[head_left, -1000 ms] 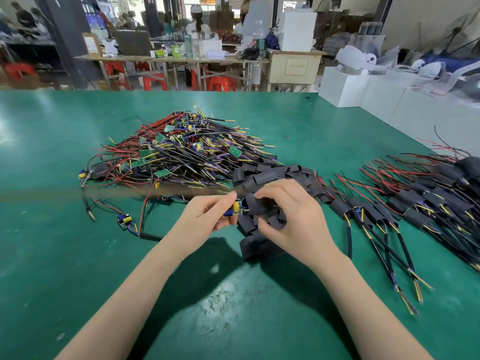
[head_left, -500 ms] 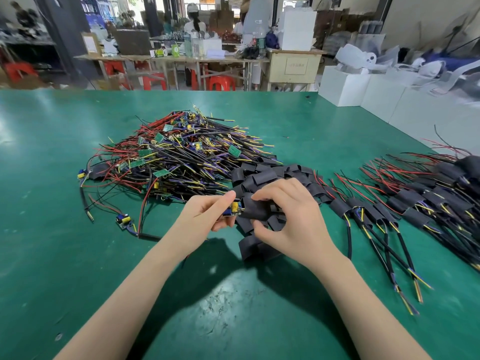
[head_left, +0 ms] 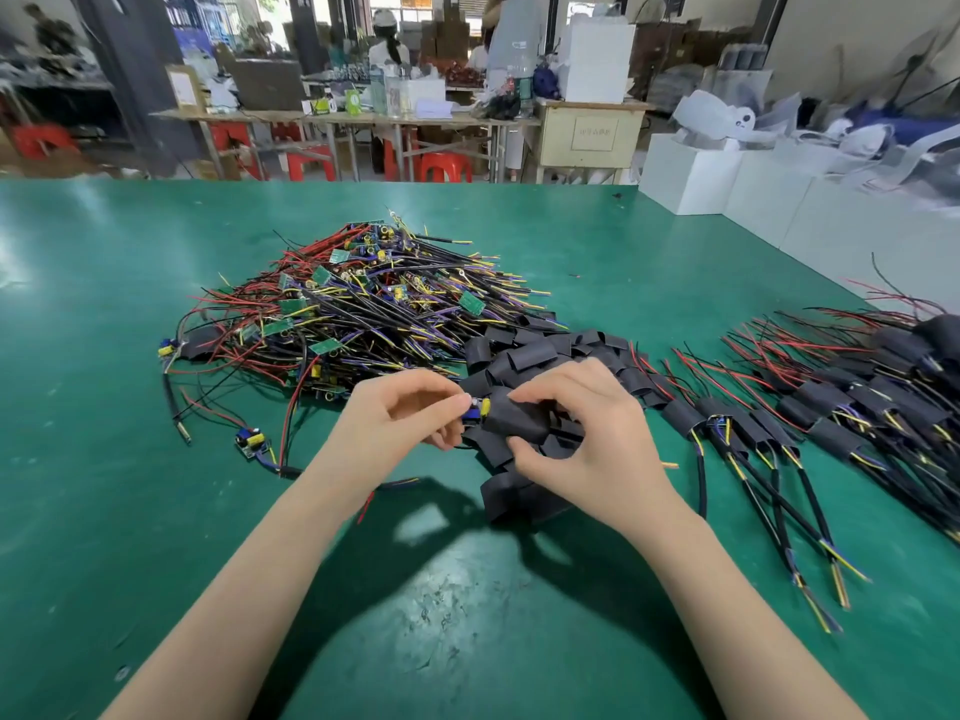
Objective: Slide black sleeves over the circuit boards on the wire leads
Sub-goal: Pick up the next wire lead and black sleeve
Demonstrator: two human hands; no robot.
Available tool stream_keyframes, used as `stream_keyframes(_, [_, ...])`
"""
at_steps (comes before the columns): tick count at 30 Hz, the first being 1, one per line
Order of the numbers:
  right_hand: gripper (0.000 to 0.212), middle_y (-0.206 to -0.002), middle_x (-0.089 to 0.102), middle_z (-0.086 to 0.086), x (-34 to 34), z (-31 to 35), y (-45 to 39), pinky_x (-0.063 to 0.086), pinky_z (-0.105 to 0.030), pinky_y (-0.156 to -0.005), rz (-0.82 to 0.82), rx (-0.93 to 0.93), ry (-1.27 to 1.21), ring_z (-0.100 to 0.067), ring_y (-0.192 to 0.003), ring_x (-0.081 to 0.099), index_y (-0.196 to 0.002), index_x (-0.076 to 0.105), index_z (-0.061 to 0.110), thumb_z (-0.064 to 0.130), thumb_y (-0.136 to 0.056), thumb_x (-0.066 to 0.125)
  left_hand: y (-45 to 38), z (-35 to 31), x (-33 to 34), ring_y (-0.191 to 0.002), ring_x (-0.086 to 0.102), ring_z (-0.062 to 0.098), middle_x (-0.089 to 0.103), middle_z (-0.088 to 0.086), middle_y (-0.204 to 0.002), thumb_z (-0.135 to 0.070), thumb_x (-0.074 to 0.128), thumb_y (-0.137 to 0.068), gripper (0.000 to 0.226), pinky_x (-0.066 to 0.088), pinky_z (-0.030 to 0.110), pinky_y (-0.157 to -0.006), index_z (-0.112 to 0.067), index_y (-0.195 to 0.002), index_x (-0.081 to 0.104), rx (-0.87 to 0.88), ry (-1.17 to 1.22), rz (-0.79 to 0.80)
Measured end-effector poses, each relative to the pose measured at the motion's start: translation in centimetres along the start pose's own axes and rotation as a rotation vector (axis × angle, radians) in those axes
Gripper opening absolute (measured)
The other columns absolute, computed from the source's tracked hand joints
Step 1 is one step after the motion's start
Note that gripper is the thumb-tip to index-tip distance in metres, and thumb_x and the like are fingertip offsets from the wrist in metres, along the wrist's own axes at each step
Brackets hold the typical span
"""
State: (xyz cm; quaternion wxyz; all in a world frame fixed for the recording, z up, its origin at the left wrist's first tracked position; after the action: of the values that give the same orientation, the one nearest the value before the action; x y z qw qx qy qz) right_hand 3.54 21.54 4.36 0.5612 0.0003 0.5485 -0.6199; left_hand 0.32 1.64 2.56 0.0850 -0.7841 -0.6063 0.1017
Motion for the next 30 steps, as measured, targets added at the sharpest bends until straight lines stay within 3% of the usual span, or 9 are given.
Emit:
stream_keyframes(4, [0.028, -0.092, 0.063, 0.001, 0.3, 0.1, 0.1, 0.048, -0.035, -0.073, 0.012, -0.068, 0.012, -0.021, -0.086, 0.056, -0.096, 0.067, 0.012, 0.014, -0.068, 0.071, 0.3, 0.1, 0.6, -0.058, 0.065, 0.019, 0.069, 0.012, -0.067, -0.02, 0.07, -0.07, 0.02, 0.056, 0.024, -0.059, -0.004, -0.083, 0.068, -0.164, 0.14, 0.015])
stream_keyframes(8, [0.029, -0.093, 0.063, -0.001, 0.4, 0.0, 0.2, 0.05, -0.037, -0.072, 0.024, -0.065, 0.009, -0.022, -0.086, 0.059, -0.097, 0.068, 0.01, 0.014, -0.069, 0.071, 0.4, -0.1, 0.2, -0.064, 0.068, 0.015, 0.073, 0.008, -0.072, -0.003, 0.073, -0.076, 0.009, 0.054, 0.02, -0.064, -0.006, -0.083, 0.07, -0.084, 0.035, 0.033])
stream_keyframes(10, [0.028, -0.091, 0.064, 0.0, 0.3, 0.1, 0.2, 0.05, -0.036, -0.071, 0.011, -0.051, -0.001, -0.02, -0.083, 0.059, -0.096, 0.069, 0.012, 0.019, -0.069, 0.071, 0.3, -0.1, 0.1, -0.065, 0.068, 0.013, 0.073, 0.007, -0.072, 0.006, 0.071, -0.079, 0.015, 0.054, 0.02, -0.065, -0.009, -0.081, 0.07, -0.026, -0.018, 0.01])
stream_keyframes(17, [0.026, -0.089, 0.065, 0.003, 0.5, 0.0, 0.2, 0.047, -0.035, -0.075, 0.036, -0.033, 0.0, -0.019, -0.08, 0.055, -0.094, 0.07, 0.014, 0.019, -0.069, 0.074, 0.3, -0.2, 0.2, -0.067, 0.069, 0.009, 0.073, -0.001, -0.071, 0.011, 0.07, -0.078, 0.039, 0.054, 0.019, -0.068, -0.026, -0.068, 0.074, 0.058, -0.114, -0.006])
stream_keyframes(21, [0.026, -0.09, 0.064, 0.003, 0.8, 0.0, 0.4, 0.05, -0.032, -0.069, 0.051, 0.046, -0.103, -0.016, -0.08, 0.06, -0.096, 0.068, 0.015, 0.015, -0.071, 0.074, 0.3, -0.3, 0.1, -0.071, 0.068, 0.009, 0.073, -0.001, -0.077, 0.006, 0.07, -0.081, 0.024, 0.053, 0.019, -0.071, -0.017, -0.08, 0.075, 0.055, -0.138, 0.023])
stream_keyframes(24, [0.023, -0.086, 0.064, 0.004, 0.4, -0.2, 0.3, 0.047, -0.026, -0.066, 0.003, 0.067, -0.099, -0.013, -0.075, 0.058, -0.093, 0.069, 0.015, 0.014, -0.07, 0.073, 0.4, -0.7, 0.2, -0.081, 0.069, 0.01, 0.076, -0.001, -0.088, -0.007, 0.068, -0.083, 0.014, 0.053, 0.019, -0.077, -0.014, -0.093, 0.074, 0.066, -0.147, 0.04])
stream_keyframes(27, [0.021, -0.085, 0.065, 0.004, -1.0, -1.1, 0.0, 0.05, -0.031, -0.068, -0.089, 0.104, 0.034, -0.013, -0.071, 0.058, -0.091, 0.07, 0.016, 0.017, -0.071, 0.072, 0.3, -1.3, -0.5, -0.092, 0.069, 0.012, 0.075, 0.001, -0.098, -0.024, 0.061, -0.085, 0.027, 0.051, 0.018, -0.085, -0.009, -0.103, 0.073, 0.107, -0.154, -0.018])
stream_keyframes(30, [0.022, -0.088, 0.067, 0.0, -3.4, -3.0, -0.2, 0.05, -0.033, -0.072, -0.268, 0.194, 0.204, -0.019, -0.074, 0.061, -0.093, 0.071, 0.015, 0.017, -0.072, 0.075, -0.2, -1.3, -2.2, -0.084, 0.067, 0.009, 0.075, 0.001, -0.095, -0.015, 0.059, -0.092, 0.016, 0.051, 0.019, -0.077, -0.011, -0.1, 0.072, 0.094, -0.137, -0.199])
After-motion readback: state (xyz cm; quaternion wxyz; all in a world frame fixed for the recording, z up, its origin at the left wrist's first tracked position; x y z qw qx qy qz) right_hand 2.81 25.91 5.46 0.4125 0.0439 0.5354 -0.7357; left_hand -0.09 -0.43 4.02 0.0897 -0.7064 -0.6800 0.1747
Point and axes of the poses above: each hand's wrist, its own y-axis away from the middle knuckle, its own x-axis out of the palm, z = x × y, the point moved 1 cm from there along -y, towards the middle knuckle
